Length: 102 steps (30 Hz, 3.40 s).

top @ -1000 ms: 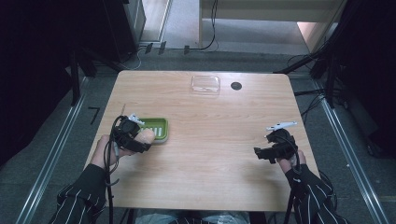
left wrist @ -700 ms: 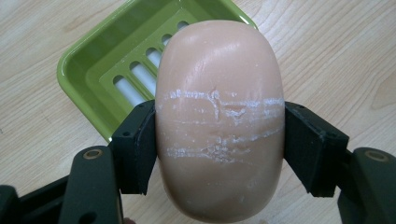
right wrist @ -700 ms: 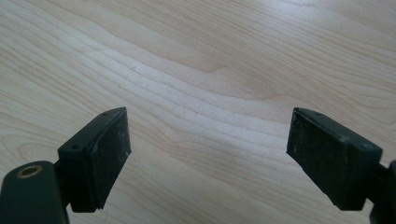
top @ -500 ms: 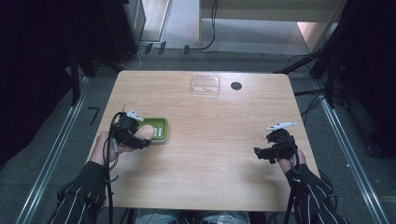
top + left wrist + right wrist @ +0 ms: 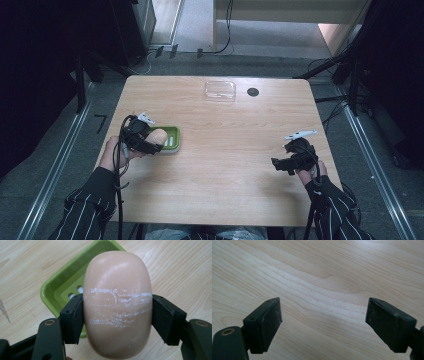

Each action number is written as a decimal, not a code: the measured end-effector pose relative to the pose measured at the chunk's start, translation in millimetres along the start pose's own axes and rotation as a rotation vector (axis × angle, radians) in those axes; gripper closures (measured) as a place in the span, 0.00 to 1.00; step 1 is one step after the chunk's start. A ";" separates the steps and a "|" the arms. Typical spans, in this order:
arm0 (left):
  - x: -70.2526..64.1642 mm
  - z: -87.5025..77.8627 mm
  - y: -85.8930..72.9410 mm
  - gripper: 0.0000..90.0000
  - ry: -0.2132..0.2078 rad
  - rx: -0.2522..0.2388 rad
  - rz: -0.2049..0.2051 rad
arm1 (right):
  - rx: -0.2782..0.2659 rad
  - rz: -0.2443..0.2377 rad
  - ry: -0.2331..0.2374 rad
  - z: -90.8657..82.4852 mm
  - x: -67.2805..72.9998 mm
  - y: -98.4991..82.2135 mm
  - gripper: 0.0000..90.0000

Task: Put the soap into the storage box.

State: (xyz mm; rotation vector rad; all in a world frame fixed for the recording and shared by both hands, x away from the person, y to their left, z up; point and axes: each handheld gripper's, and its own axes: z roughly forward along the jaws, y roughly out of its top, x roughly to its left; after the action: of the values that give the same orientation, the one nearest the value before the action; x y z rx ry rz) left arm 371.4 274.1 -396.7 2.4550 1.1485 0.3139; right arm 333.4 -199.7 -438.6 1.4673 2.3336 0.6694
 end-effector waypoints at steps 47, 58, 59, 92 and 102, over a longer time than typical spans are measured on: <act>33.6 13.6 15.7 0.37 -0.022 -0.041 0.177 | 0.001 0.002 -0.007 0.2 -0.4 0.0 0.16; 32.7 23.7 16.1 0.37 -0.033 -0.028 0.243 | 0.004 0.001 -0.007 0.4 0.2 0.3 0.16; 31.9 25.2 16.5 0.37 -0.032 -0.025 0.251 | 0.004 -0.003 -0.005 0.5 0.2 0.4 0.16; 37.3 51.4 13.8 0.37 -0.038 0.008 0.293 | 0.008 -0.003 -0.002 1.6 -0.2 -0.1 0.16; 36.2 55.1 13.4 0.37 -0.041 0.024 0.305 | 0.008 0.000 -0.004 1.1 -0.1 -0.4 0.16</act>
State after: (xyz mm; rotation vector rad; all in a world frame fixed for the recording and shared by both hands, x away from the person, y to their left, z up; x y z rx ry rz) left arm 423.8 279.5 -438.6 2.6438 0.7632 0.3377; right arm 333.7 -199.6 -439.7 1.4712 2.3362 0.6570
